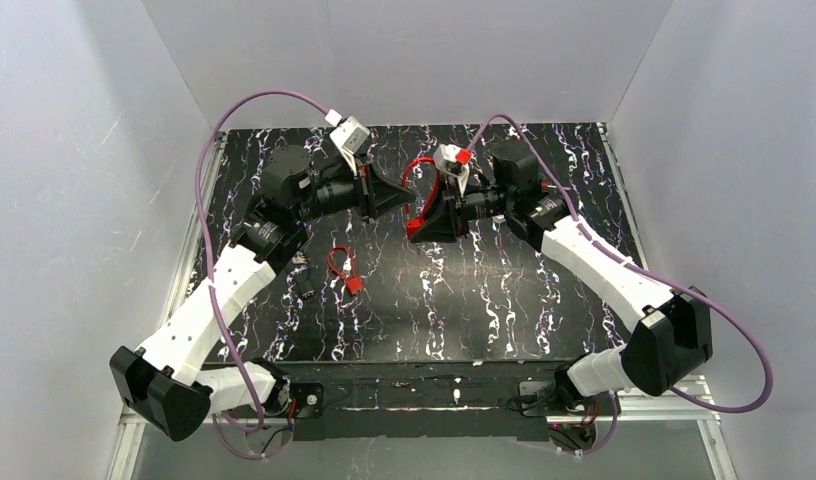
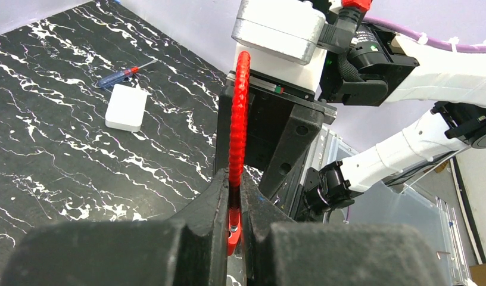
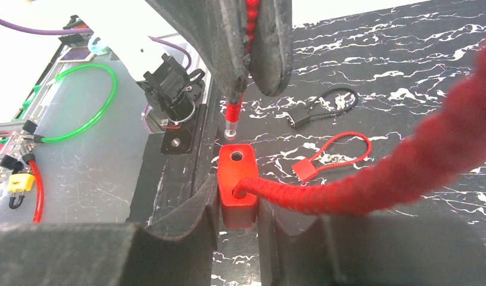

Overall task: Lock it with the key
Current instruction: Lock the lock.

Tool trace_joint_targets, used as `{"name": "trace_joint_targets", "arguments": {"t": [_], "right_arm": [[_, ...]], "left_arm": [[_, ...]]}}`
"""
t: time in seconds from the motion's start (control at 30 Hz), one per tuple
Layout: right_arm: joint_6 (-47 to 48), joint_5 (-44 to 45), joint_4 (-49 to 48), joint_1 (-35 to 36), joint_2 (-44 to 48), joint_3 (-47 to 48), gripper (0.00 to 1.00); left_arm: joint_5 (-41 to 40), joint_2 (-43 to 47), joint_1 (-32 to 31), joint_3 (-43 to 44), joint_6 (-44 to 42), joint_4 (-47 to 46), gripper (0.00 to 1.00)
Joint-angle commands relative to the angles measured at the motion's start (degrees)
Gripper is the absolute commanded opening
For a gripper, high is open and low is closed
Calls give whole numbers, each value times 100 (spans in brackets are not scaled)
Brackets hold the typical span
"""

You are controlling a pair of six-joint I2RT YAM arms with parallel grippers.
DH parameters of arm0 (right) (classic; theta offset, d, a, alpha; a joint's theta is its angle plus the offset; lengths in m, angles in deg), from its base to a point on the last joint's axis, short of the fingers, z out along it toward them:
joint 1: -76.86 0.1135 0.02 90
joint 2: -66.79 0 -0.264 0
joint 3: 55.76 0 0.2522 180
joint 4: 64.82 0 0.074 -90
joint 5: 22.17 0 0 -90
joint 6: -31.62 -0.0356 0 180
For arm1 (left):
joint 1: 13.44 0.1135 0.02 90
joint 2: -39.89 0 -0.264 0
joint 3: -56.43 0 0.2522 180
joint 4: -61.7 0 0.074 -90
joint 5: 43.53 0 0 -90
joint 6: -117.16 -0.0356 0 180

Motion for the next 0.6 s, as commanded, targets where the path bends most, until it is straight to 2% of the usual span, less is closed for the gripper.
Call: {"name": "trace_joint_targets", "arguments": {"t": [0.0, 0.57], "right_arm": [[-110, -276, -517, 111, 208, 246, 1], [43, -325, -288, 115, 211, 432, 1]], "left_arm": [[-54, 33, -88, -115, -54, -110, 0], [-101, 140, -231, -638, -120, 92, 0]]}}
